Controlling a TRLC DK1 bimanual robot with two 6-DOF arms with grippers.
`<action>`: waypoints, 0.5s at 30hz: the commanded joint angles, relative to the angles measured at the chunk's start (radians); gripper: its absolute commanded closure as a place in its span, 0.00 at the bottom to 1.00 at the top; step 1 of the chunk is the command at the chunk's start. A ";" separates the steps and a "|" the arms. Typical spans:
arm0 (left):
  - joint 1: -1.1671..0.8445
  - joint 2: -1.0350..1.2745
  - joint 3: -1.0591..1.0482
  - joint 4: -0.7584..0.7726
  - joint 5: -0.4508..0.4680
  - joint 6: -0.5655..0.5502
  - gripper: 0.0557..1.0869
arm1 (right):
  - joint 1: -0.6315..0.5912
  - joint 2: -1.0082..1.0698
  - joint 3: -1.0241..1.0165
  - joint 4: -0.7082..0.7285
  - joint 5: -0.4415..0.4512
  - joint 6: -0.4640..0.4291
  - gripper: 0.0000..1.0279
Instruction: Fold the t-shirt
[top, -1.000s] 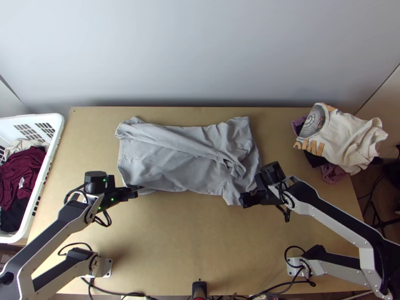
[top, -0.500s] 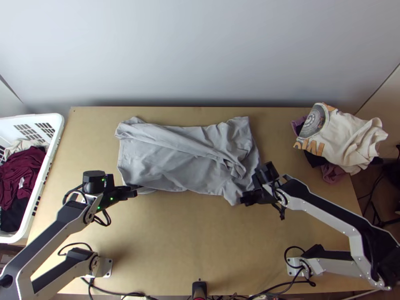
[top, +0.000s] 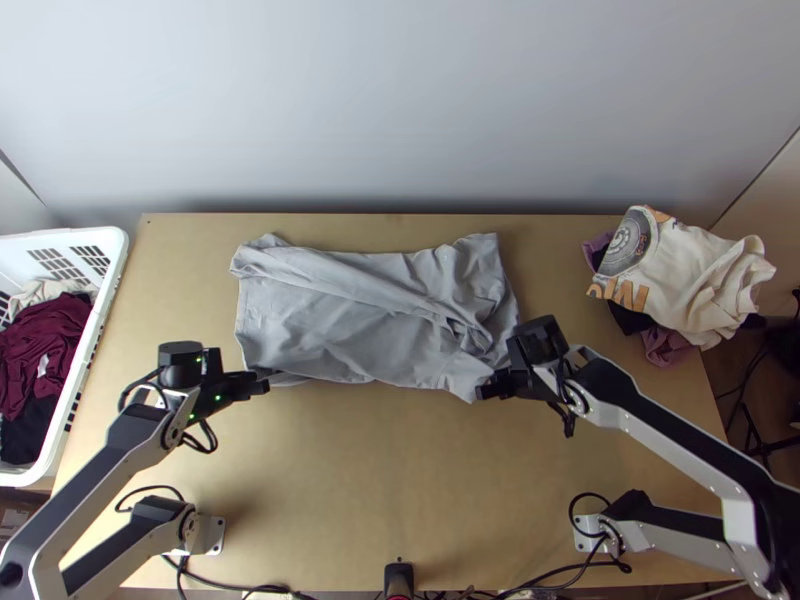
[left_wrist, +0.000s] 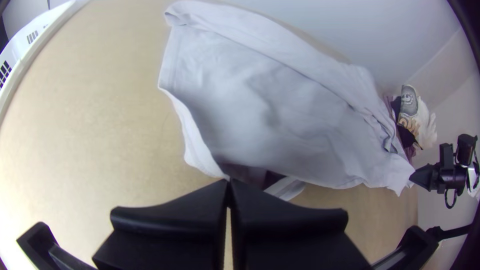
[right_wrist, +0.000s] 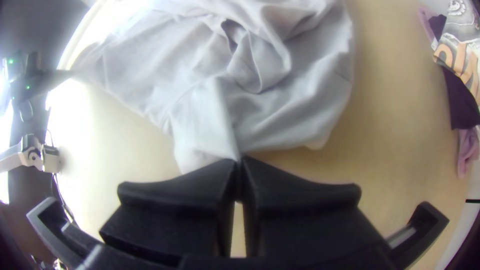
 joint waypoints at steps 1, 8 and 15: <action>0.065 -0.109 0.002 -0.109 0.047 0.013 0.96 | 0.058 -0.142 -0.022 -0.099 -0.001 0.031 0.97; 0.157 -0.230 0.046 -0.310 0.122 0.098 0.96 | 0.047 -0.250 0.082 -0.355 -0.069 -0.005 0.97; 0.277 -0.161 0.145 -0.313 0.184 0.152 0.96 | -0.067 -0.230 0.205 -0.302 -0.092 -0.048 0.97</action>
